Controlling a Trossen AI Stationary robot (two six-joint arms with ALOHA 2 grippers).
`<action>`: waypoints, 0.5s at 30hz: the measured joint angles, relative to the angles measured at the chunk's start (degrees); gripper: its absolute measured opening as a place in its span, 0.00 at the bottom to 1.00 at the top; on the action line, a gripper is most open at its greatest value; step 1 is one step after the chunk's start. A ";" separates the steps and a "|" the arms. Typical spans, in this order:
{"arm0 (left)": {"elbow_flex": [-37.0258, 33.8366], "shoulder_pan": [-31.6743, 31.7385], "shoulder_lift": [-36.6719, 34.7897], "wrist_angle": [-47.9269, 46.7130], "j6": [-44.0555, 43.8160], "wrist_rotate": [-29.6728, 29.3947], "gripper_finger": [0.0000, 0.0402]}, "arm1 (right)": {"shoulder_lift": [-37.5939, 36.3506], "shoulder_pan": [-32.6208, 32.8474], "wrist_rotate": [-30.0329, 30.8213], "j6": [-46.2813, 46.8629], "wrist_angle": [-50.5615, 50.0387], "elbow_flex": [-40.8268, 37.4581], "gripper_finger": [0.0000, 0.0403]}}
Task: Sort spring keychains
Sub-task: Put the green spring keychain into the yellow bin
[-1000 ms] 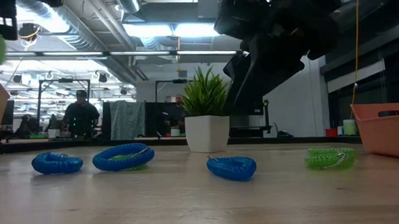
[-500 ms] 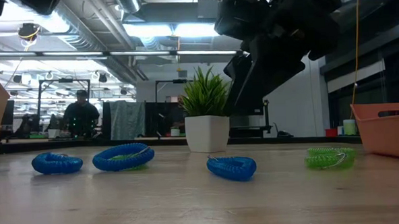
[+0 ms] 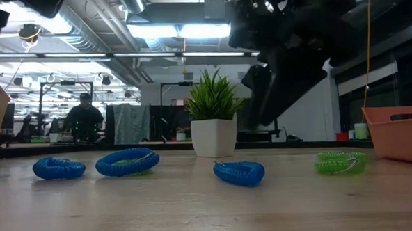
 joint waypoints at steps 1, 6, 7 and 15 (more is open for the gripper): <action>0.00 0.02 0.00 0.00 1.09 -0.11 0.31 | 0.00 0.00 0.00 0.50 -0.53 0.00 0.60; 0.00 0.13 0.00 0.31 1.65 1.48 0.31 | 0.00 0.08 -0.02 3.70 -1.32 -0.61 0.60; 0.00 0.13 0.00 0.66 1.67 1.48 0.30 | 0.00 0.15 0.00 4.21 -1.42 -0.91 0.60; 0.00 0.13 0.00 2.68 5.87 -6.96 0.25 | 0.00 0.96 -0.15 8.91 -3.04 -2.62 0.60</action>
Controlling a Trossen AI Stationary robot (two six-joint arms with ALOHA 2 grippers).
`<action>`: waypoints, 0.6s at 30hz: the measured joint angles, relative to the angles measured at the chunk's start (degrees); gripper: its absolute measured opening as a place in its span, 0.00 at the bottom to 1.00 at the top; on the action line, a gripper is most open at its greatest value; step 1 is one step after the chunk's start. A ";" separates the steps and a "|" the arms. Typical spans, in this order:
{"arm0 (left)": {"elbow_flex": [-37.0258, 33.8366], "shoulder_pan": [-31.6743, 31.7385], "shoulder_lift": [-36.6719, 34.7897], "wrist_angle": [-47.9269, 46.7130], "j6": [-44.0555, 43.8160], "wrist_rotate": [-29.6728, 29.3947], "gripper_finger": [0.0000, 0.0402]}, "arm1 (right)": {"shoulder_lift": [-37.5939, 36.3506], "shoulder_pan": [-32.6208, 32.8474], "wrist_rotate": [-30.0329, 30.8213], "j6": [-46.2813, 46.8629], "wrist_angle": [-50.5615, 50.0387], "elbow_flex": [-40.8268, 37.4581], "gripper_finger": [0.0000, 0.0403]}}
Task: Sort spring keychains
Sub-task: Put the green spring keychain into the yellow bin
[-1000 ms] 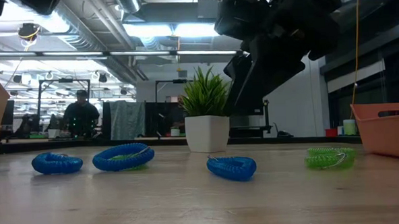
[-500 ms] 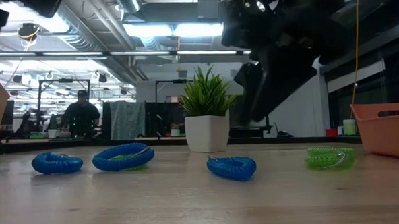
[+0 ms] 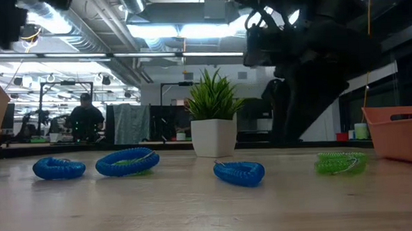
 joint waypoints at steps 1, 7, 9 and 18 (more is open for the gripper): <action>0.00 0.00 0.00 1.12 0.84 -1.53 0.24 | 0.00 0.17 0.06 0.86 -0.72 0.00 0.60; 0.00 0.00 0.00 10.77 9.20 -14.61 0.23 | 0.00 2.40 0.00 3.81 -4.36 0.00 0.60; 0.00 0.00 0.00 14.54 12.92 -20.45 0.23 | 0.00 3.20 -0.04 3.88 -4.73 0.00 0.60; 0.02 0.48 2.06 23.07 24.82 -32.08 0.23 | 0.00 4.27 0.15 3.84 -9.00 0.00 0.60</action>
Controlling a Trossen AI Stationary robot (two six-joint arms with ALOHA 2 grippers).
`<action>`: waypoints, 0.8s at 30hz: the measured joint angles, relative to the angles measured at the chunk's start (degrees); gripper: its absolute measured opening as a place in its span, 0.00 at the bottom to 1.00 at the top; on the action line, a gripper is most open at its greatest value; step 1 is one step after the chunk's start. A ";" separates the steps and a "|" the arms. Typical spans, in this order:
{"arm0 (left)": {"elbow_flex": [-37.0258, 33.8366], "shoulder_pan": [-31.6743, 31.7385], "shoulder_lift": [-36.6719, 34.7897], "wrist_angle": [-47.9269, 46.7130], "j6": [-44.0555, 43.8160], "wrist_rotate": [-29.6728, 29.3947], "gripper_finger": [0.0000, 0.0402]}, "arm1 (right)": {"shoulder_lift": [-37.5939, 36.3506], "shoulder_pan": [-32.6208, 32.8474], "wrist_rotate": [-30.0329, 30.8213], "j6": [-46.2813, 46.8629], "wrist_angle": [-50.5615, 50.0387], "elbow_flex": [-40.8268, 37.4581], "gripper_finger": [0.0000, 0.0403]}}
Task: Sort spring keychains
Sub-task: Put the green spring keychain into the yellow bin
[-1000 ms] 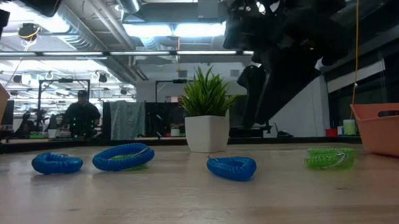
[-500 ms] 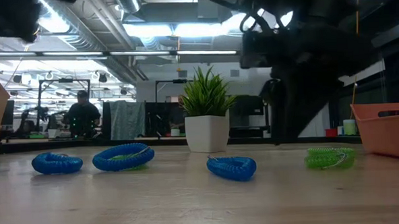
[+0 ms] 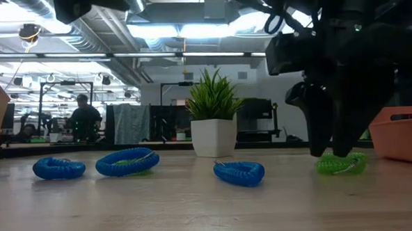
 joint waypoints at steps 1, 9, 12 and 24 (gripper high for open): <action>0.00 0.21 0.39 0.10 0.00 0.13 0.23 | 0.00 0.00 0.25 -0.02 -0.33 0.00 0.60; 0.00 2.61 5.04 0.48 0.00 0.77 0.22 | 0.00 0.16 1.07 -1.31 -1.31 0.00 0.60; 0.00 4.03 6.66 0.54 -0.91 3.19 0.22 | 0.00 0.53 0.99 -1.33 -1.36 0.00 0.60; 0.00 9.78 7.58 0.59 0.89 10.70 0.21 | 1.48 0.79 0.94 -1.26 -1.34 0.00 0.60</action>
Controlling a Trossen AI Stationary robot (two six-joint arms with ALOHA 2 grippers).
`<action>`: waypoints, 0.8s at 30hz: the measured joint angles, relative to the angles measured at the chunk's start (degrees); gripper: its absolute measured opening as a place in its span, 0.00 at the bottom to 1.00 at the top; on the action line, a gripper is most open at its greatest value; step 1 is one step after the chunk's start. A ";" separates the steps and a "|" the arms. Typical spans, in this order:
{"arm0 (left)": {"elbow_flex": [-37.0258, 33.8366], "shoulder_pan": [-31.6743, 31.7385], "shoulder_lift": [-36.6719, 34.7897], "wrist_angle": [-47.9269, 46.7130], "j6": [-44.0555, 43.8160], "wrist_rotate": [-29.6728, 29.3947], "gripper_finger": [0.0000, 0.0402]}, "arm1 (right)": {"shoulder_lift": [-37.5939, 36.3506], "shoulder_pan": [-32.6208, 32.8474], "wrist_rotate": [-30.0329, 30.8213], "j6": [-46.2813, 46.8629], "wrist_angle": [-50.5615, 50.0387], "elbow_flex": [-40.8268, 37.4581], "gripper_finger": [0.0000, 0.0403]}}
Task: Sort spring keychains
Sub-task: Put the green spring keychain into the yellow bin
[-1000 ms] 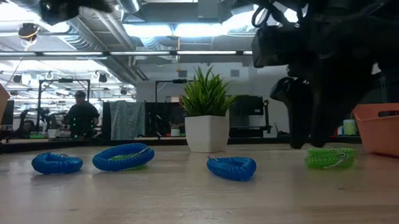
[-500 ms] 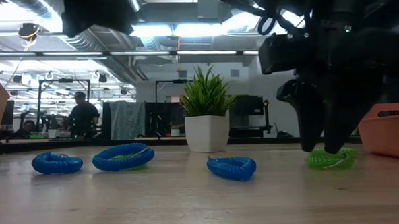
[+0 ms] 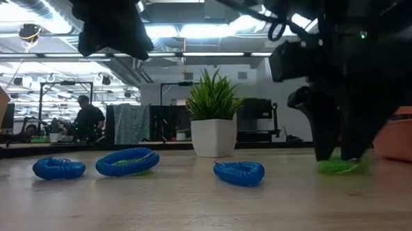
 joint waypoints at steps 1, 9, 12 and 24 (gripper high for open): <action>0.00 0.47 0.00 -0.04 0.01 0.01 0.21 | 0.74 0.01 0.18 -0.23 0.12 0.05 0.60; 0.00 2.64 0.00 -0.02 0.17 0.08 0.21 | 2.94 -0.13 2.01 -4.40 -0.14 0.32 0.59; 0.00 2.66 0.00 0.00 0.17 -0.34 0.21 | 2.63 -0.11 2.10 -5.45 0.04 0.35 0.54; 0.00 2.66 0.00 0.00 -1.22 -3.08 0.21 | 2.72 -1.56 1.82 -9.05 0.27 0.26 0.15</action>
